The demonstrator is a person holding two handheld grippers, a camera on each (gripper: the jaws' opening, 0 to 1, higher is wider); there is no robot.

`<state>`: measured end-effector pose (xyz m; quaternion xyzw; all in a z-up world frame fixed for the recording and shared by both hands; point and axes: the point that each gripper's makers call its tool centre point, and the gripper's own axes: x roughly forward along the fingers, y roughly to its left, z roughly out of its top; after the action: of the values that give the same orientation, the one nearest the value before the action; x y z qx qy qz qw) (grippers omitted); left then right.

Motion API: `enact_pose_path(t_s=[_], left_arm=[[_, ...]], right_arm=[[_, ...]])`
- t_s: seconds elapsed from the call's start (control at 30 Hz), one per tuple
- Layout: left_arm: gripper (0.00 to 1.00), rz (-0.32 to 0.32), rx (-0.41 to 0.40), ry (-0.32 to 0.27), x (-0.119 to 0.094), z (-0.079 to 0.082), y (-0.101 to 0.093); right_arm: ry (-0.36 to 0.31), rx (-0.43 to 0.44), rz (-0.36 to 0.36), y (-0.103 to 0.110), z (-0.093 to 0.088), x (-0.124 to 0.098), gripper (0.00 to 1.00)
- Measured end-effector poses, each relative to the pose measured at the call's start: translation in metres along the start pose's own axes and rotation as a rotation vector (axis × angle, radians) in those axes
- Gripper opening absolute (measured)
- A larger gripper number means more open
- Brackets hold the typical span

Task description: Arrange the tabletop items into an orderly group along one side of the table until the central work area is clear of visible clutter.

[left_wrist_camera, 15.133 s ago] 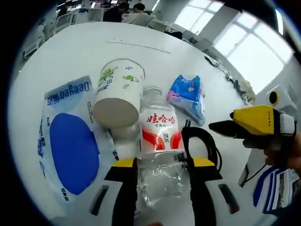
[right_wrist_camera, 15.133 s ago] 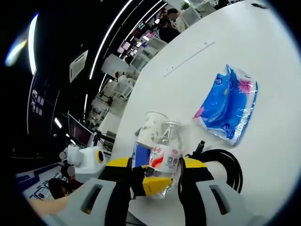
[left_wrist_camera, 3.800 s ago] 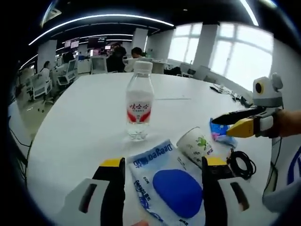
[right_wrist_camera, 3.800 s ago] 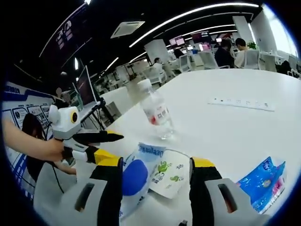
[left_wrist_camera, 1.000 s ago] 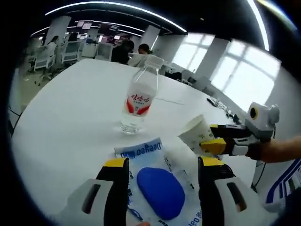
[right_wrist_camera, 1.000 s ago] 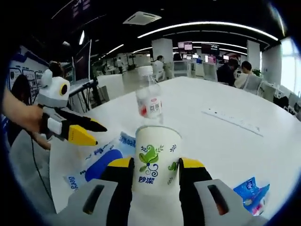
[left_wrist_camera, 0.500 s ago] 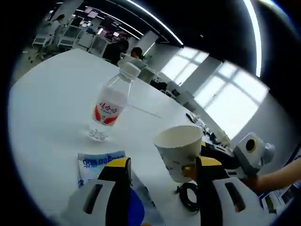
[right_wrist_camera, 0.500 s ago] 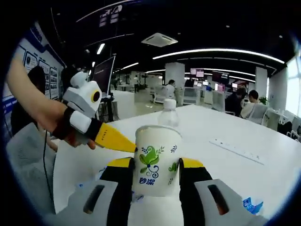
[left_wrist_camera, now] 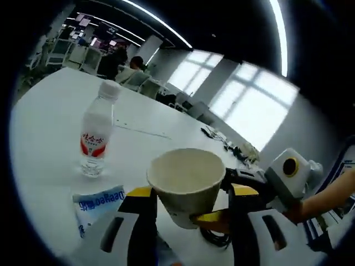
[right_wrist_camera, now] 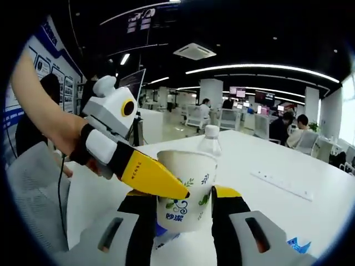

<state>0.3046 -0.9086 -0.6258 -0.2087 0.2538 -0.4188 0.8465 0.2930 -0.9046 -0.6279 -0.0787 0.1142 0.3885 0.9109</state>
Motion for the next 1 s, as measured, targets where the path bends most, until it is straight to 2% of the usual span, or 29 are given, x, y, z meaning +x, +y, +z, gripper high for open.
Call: enact_pose_path(t_s=[0.03,0.13,0.2,0.27,0.33,0.4,0.53,0.67,0.77,0.87,1.0], left_arm=[[0.38,0.007,0.001,-0.008,-0.001,0.002,0.003],[0.38,-0.006,-0.006,0.005,-0.002,0.0,0.0],[0.36,-0.005,0.036,0.015,-0.003,-0.002,-0.001],[0.35,0.004,0.061,0.022,-0.003,-0.004,0.0],[0.35,-0.003,0.058,0.026,-0.004,-0.005,0.0],[0.35,-0.028,0.048,0.025,-0.005,-0.005,-0.005],[0.35,-0.092,0.133,0.067,-0.007,-0.009,-0.017],[0.36,-0.143,0.161,0.085,-0.009,-0.011,-0.024],[0.36,-0.2,0.177,0.098,-0.011,-0.013,-0.033],[0.36,-0.261,0.199,0.102,-0.013,-0.012,-0.045],[0.36,-0.277,0.21,0.105,-0.014,-0.012,-0.049]], right_arm=[[-0.001,0.008,-0.002,-0.002,0.0,-0.002,0.37],[0.003,0.003,0.006,0.001,0.0,-0.004,0.37],[0.01,0.004,0.013,0.002,-0.001,-0.005,0.38],[0.034,0.089,0.043,0.007,-0.006,-0.007,0.38],[0.036,0.067,0.049,0.007,-0.008,-0.009,0.38],[0.046,0.049,0.069,0.011,-0.009,-0.011,0.41],[0.055,0.061,0.11,0.015,-0.013,-0.016,0.46],[0.039,0.087,0.144,0.014,-0.007,-0.023,0.49],[0.038,0.08,0.185,0.018,-0.001,-0.025,0.49],[0.065,0.04,0.247,0.027,-0.002,-0.027,0.48],[0.086,0.026,0.252,0.028,-0.005,-0.027,0.44]])
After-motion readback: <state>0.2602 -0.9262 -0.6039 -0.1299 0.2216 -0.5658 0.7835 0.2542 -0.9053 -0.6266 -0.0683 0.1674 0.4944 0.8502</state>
